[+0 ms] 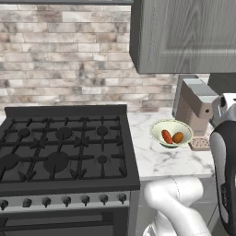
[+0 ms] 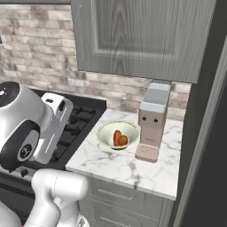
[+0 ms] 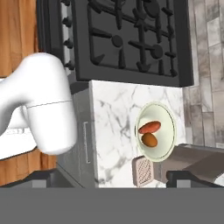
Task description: Take the sweet potato, bell pepper, and mango from the freezer and place them in the bowl on the counter.
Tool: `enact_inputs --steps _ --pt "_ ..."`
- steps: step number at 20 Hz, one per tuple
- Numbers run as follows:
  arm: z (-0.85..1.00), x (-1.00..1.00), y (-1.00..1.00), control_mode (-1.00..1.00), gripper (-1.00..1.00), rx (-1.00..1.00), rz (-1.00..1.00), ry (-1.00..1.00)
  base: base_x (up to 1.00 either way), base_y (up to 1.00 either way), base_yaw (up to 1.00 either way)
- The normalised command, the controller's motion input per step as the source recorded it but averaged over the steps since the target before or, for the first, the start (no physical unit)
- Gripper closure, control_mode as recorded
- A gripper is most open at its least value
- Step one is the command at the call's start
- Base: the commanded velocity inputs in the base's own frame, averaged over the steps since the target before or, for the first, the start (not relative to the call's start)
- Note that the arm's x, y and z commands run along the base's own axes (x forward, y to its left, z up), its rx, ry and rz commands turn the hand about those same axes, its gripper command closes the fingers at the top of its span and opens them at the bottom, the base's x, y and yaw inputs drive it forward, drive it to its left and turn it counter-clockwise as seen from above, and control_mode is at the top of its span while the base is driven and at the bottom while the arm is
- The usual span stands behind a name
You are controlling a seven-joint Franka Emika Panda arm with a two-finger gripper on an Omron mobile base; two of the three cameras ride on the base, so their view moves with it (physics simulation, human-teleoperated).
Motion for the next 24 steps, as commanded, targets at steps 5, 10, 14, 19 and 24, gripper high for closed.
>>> enact_inputs --steps 5,10,14,19,24 --pt "0.3 -0.4 0.36 -1.0 -1.0 0.0 0.09 -0.01 0.0 0.0 0.0" --pt "0.23 -0.51 0.38 -1.0 -1.0 -0.02 0.03 -0.07 0.0 0.0 0.0" --pt "0.06 -0.15 0.21 -1.0 -1.0 -0.03 0.02 -0.03 0.0 0.0 0.0" --pt "0.03 0.0 0.0 1.0 -1.0 0.0 0.01 0.0 -0.13 0.0 0.0" --pt "0.0 0.0 0.0 1.0 -1.0 0.0 0.0 0.0 -0.96 0.37 0.0"
